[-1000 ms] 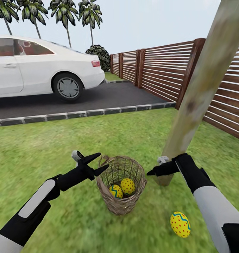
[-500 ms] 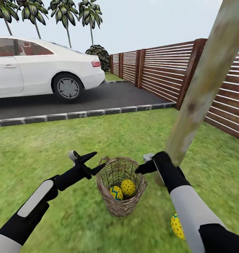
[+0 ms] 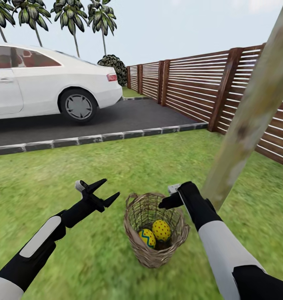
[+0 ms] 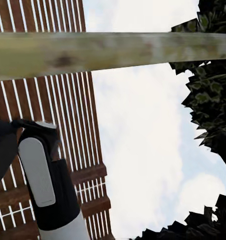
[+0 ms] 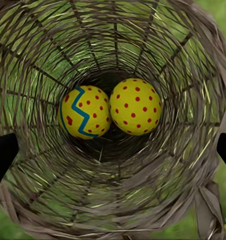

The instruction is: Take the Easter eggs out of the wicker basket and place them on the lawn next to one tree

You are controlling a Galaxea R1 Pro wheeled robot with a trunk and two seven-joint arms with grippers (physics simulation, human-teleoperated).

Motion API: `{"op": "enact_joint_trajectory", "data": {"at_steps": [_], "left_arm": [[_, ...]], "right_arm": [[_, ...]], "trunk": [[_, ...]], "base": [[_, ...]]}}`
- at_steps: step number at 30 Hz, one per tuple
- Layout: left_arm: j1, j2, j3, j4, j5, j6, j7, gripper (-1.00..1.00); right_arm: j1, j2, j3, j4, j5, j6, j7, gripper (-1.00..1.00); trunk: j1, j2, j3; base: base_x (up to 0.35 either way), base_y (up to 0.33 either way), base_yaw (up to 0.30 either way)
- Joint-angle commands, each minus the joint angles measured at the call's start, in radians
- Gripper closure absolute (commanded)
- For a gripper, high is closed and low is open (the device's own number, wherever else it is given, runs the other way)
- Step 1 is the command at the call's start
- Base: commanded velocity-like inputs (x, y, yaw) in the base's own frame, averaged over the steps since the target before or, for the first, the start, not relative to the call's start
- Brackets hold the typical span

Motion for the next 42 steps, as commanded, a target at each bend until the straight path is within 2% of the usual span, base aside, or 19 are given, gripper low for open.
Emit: {"op": "enact_joint_trajectory", "data": {"at_steps": [1,7,13,15,16,18,19,21,24,27,34,37,38,42], "left_arm": [[-0.001,0.001,-0.002,0.001,0.005,0.003,-0.003,-1.0],[-0.001,0.001,-0.002,-0.002,0.005,0.003,-0.004,-1.0],[-0.001,0.003,-0.001,-0.02,0.003,0.002,-0.008,-1.0],[-0.001,0.011,0.0,-0.022,0.003,0.002,-0.039,-1.0],[-0.001,0.028,0.002,-0.02,0.003,0.001,-0.09,-1.0],[-0.001,0.043,0.002,-0.015,0.002,0.0,-0.149,-1.0],[-0.001,0.057,0.003,-0.012,0.0,0.0,-0.192,-1.0],[-0.001,0.074,0.003,-0.011,0.0,0.0,-0.212,-1.0],[-0.001,0.098,0.003,-0.011,0.001,0.0,-0.224,-1.0],[-0.001,0.106,0.003,-0.012,0.002,0.0,-0.226,-1.0],[-0.001,0.108,0.002,-0.023,0.002,0.001,-0.227,-1.0],[-0.001,0.108,0.002,-0.02,0.002,0.001,-0.227,-1.0],[-0.001,0.107,0.001,-0.017,0.002,0.001,-0.227,-1.0],[-0.001,0.107,0.001,-0.011,0.002,0.001,-0.227,-1.0]], "right_arm": [[0.001,0.001,0.0,0.002,0.011,0.003,0.008,-1.0],[0.003,0.008,0.002,0.014,0.015,0.002,-0.019,-1.0],[0.002,0.016,0.0,0.036,0.0,-0.004,-0.097,-1.0],[0.0,0.018,-0.001,0.081,0.0,-0.027,-0.106,-1.0],[-0.005,0.019,-0.003,0.131,0.0,-0.066,-0.114,-1.0],[-0.009,0.019,-0.004,0.18,0.0,-0.108,-0.137,-1.0],[-0.011,0.02,-0.006,0.208,-0.001,-0.141,-0.173,-1.0],[-0.012,0.02,-0.007,0.22,-0.001,-0.166,-0.208,-1.0],[-0.012,0.021,-0.008,0.228,-0.005,-0.187,-0.231,-1.0],[-0.012,0.023,-0.008,0.229,-0.02,-0.192,-0.236,-1.0],[-0.012,0.024,-0.008,0.227,-0.025,-0.193,-0.235,-1.0],[-0.012,0.024,-0.008,0.227,-0.048,-0.193,-0.234,-1.0],[-0.012,0.024,-0.008,0.227,-0.074,-0.192,-0.234,-1.0],[-0.012,0.024,-0.006,0.227,-0.095,-0.191,-0.233,-1.0]], "trunk": [[0.0,0.0,0.0],[0.0,0.0,0.004],[0.0,0.0,0.004],[0.0,0.0,0.004],[0.0,0.0,0.004],[0.008,-0.014,-0.002],[0.012,-0.021,-0.005],[0.019,-0.035,-0.011],[0.031,-0.056,-0.021],[0.042,-0.077,-0.03],[0.069,-0.126,-0.052],[0.069,-0.126,-0.052],[0.069,-0.126,-0.052],[0.069,-0.126,-0.052]], "base": [[0.16,0.276,-0.189],[0.089,0.153,-0.093],[0.004,0.008,-0.004],[0.0,0.0,0.0],[0.0,0.0,0.0],[0.0,0.0,0.0],[0.0,0.0,0.0],[0.0,0.0,0.0],[0.0,0.0,0.0],[0.0,0.0,0.0],[0.0,0.0,0.0],[0.0,0.0,0.0],[0.0,0.0,0.0],[0.016,0.0,0.0]]}}
